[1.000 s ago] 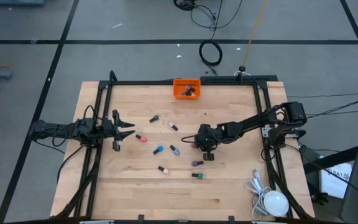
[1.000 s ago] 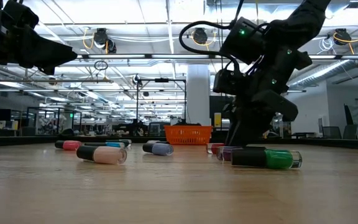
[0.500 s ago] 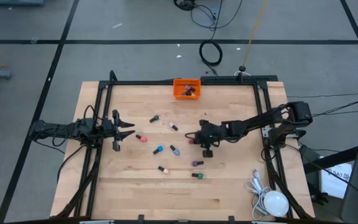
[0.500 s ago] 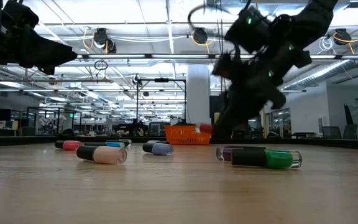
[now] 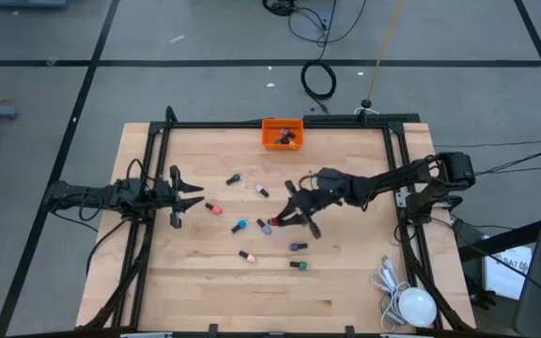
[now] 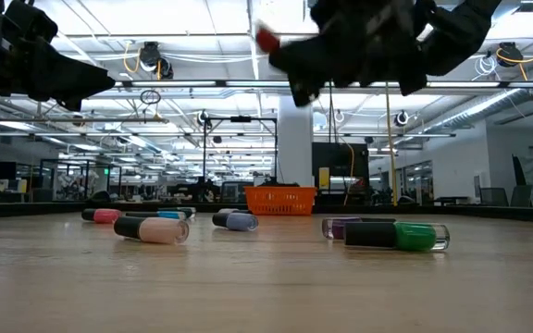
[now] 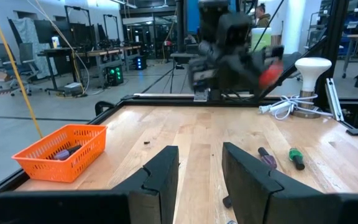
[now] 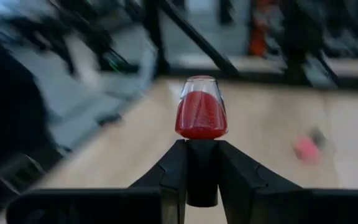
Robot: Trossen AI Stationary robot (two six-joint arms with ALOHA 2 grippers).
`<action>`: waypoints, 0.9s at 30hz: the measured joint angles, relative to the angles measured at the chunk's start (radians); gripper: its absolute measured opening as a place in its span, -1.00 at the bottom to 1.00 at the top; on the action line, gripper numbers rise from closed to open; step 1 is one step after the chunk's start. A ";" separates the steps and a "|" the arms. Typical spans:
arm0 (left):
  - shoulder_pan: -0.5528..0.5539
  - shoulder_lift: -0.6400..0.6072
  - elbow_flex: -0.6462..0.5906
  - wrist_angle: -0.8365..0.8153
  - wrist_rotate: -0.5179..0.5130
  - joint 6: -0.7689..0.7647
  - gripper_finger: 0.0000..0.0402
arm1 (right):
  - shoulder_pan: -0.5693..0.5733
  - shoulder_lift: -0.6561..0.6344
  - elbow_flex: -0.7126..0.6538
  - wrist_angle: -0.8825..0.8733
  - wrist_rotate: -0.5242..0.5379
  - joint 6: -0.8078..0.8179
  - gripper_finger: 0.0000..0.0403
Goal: Pick & Place Nail Polish
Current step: Put the red nail polish bottle into the basket
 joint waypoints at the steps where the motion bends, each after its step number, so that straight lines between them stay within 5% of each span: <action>1: 0.000 0.000 0.000 0.000 0.000 0.000 -0.38 | 0.000 0.000 0.000 0.041 -0.037 0.014 -0.74; 16: 0.000 0.000 0.000 0.000 0.000 0.000 -0.38 | 0.010 -0.002 0.001 0.601 -0.364 0.313 -0.74; 21: 0.000 0.000 0.000 0.000 0.000 0.000 -0.38 | 0.028 -0.002 0.001 0.804 -0.389 0.433 -0.74; 27: 0.000 0.000 0.000 0.001 0.000 0.000 -0.38 | 0.052 -0.010 0.002 0.810 -0.397 0.416 -0.74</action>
